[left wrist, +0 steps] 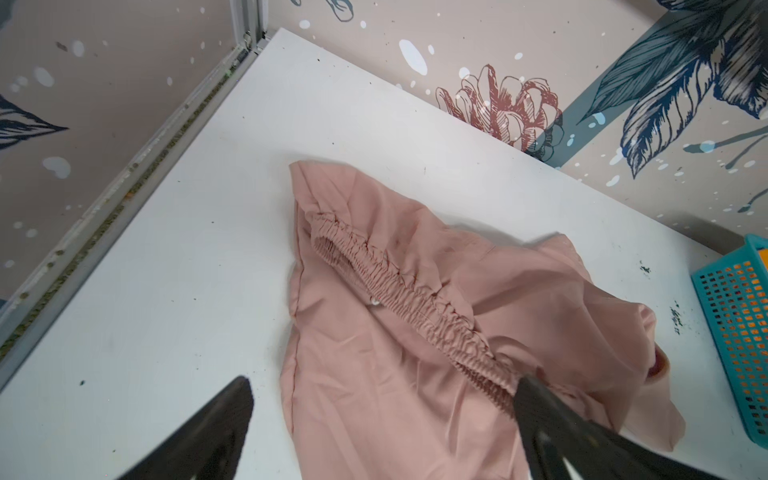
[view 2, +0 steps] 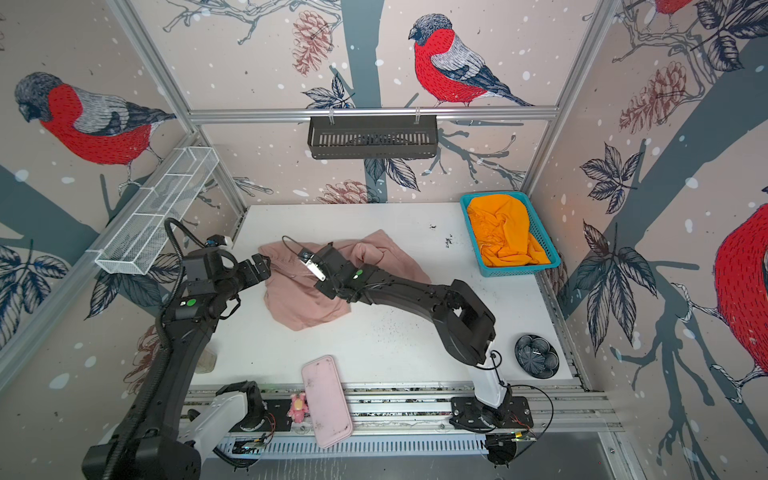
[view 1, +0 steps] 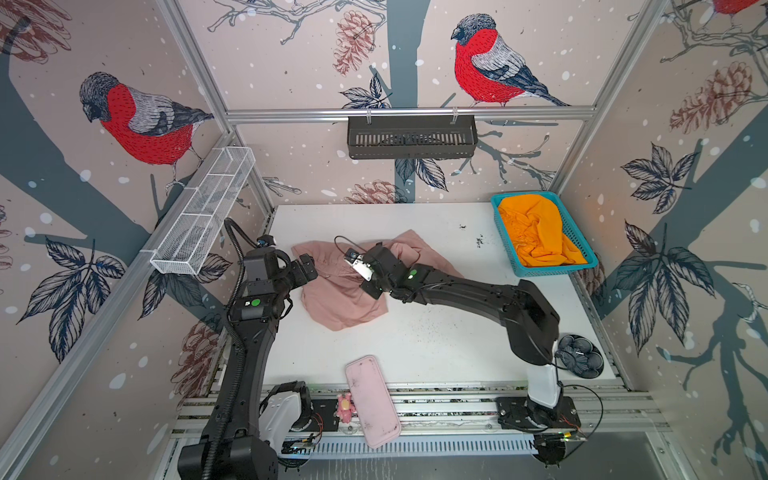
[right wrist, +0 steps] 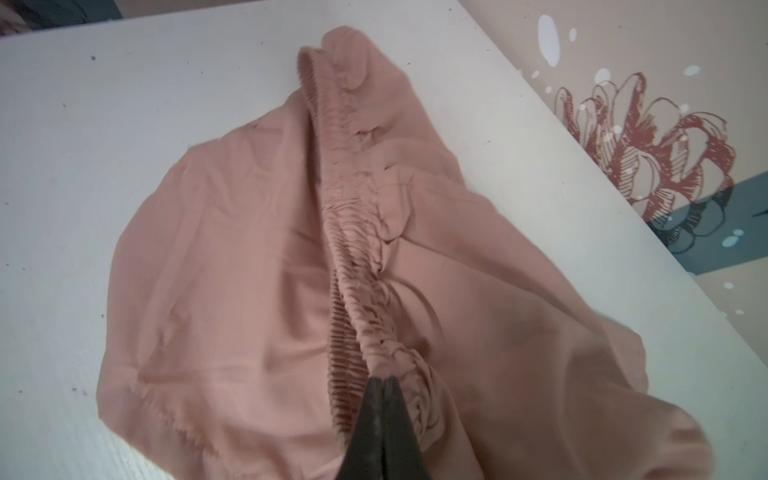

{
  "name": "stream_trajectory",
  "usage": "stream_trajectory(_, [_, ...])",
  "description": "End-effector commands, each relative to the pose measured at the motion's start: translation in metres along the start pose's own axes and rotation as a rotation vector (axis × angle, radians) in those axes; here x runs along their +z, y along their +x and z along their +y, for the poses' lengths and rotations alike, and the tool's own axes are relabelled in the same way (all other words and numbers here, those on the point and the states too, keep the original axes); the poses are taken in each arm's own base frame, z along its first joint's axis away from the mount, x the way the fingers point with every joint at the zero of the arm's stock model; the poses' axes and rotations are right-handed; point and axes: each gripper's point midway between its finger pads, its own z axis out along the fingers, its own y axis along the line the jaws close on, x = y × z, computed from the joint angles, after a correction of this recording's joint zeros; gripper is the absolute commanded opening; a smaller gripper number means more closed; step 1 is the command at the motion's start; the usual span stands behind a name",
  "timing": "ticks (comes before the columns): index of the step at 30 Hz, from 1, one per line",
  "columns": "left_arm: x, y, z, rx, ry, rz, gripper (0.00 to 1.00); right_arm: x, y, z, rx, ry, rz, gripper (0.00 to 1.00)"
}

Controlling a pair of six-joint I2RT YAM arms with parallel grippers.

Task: Fold and stack the shorts
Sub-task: 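Pull the waistband farther from the robot with the right gripper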

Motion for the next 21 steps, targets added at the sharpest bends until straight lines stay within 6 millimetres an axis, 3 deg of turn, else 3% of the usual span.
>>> stream_trajectory(1, [0.009,-0.002,-0.014,-0.003,0.094,-0.013,0.98,-0.025,-0.006,-0.016,0.144,-0.071,-0.03,0.02])
stream_trajectory(6, [0.025,0.012,-0.023,-0.045,0.162,0.005,0.98,-0.045,-0.001,-0.048,0.224,-0.076,-0.067,0.01])
stream_trajectory(12, [0.044,0.041,-0.041,0.005,0.193,0.039,0.98,-0.052,-0.004,-0.074,0.289,-0.093,-0.109,0.01])
stream_trajectory(16, [0.053,0.063,-0.032,0.052,0.129,0.071,0.98,-0.052,-0.006,-0.085,0.303,-0.095,-0.123,0.01])
stream_trajectory(21, [0.046,0.077,-0.028,0.079,0.108,0.057,0.98,-0.05,-0.003,-0.104,0.326,-0.094,-0.123,0.01])
